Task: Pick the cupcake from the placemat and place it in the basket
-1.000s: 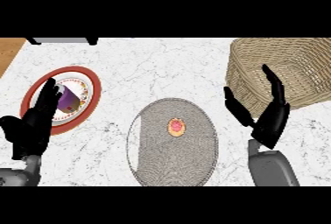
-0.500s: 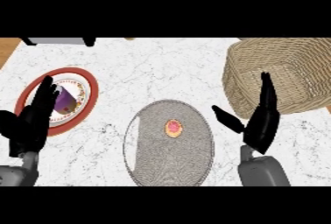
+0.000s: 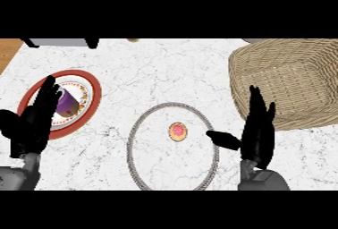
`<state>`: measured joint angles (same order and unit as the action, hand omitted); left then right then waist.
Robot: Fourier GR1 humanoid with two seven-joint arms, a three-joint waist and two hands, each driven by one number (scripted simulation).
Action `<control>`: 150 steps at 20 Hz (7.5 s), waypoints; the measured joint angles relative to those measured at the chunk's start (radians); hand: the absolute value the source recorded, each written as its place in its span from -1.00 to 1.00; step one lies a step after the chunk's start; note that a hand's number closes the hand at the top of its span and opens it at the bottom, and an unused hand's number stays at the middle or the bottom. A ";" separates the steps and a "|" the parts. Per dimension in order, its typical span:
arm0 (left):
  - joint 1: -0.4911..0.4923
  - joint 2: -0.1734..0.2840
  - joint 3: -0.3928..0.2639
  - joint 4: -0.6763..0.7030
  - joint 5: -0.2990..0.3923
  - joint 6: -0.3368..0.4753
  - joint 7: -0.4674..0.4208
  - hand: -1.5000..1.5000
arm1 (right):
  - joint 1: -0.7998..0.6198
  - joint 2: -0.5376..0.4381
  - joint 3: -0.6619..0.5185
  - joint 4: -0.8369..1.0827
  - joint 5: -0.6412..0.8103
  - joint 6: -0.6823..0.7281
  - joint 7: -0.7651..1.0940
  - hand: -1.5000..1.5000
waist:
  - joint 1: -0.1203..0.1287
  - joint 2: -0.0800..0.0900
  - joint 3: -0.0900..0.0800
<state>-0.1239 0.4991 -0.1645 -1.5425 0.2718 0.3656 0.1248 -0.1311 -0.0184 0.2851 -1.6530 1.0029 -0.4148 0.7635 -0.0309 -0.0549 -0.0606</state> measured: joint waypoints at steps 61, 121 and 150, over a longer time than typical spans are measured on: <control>-0.097 -0.087 0.067 0.124 -0.056 -0.102 -0.021 0.00 | -0.229 0.006 0.343 0.330 0.075 -0.087 0.457 -1.00 | 0.046 0.056 0.060; -0.141 -0.138 0.071 0.077 -0.098 -0.162 -0.020 0.00 | -1.007 -0.549 -0.539 0.424 1.088 -0.793 0.220 1.00 | 0.145 0.109 0.068; -0.193 -0.173 0.042 0.129 -0.129 -0.154 -0.005 0.00 | -0.868 0.012 -0.894 -0.440 1.875 -0.698 0.447 1.00 | 0.171 0.106 0.064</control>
<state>-0.3168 0.3260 -0.1221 -1.4133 0.1433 0.2120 0.1195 -0.9994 -0.0060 -0.6092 -2.0925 2.8780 -1.1125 1.2104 0.1403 0.0510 0.0036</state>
